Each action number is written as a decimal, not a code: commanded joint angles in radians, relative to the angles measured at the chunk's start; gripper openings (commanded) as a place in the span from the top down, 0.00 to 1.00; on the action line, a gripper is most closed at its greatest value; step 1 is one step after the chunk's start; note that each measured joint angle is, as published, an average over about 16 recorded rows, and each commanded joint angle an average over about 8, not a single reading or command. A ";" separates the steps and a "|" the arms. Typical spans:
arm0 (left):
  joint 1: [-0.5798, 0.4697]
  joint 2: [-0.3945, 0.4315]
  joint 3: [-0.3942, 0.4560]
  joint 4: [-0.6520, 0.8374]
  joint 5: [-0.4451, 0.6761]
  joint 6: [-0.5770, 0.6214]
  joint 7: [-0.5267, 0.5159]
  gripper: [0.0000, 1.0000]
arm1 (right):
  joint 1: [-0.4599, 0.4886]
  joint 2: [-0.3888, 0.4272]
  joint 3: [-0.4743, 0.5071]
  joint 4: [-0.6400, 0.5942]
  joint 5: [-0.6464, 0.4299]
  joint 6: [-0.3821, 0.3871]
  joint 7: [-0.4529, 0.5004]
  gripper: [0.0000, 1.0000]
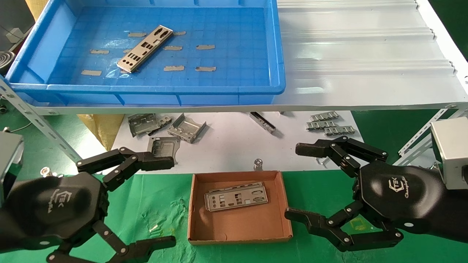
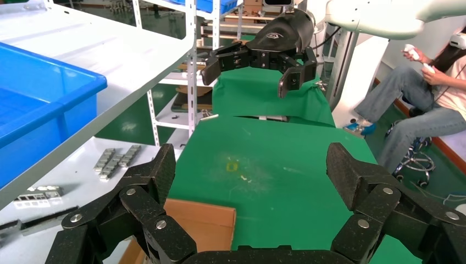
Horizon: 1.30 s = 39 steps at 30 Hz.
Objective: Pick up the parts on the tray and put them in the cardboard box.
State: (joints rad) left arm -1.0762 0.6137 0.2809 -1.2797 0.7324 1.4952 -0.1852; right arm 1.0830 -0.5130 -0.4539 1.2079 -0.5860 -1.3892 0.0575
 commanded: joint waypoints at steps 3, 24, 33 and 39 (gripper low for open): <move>0.000 0.000 0.000 0.000 0.000 0.000 0.000 0.00 | 0.000 0.000 0.000 0.000 0.000 0.000 0.000 0.00; 0.000 0.000 0.000 0.000 0.000 0.000 0.000 0.00 | 0.000 0.000 0.000 0.000 0.000 0.000 0.000 0.00; 0.000 0.000 0.000 0.000 0.000 0.000 0.000 0.00 | 0.000 0.000 0.000 0.000 0.000 0.000 0.000 0.00; 0.000 0.000 0.000 0.000 0.000 0.000 0.000 0.00 | 0.000 0.000 0.000 0.000 0.000 0.000 0.000 0.00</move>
State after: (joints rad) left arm -1.0762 0.6137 0.2809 -1.2797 0.7324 1.4952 -0.1852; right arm 1.0830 -0.5130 -0.4539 1.2079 -0.5860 -1.3892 0.0575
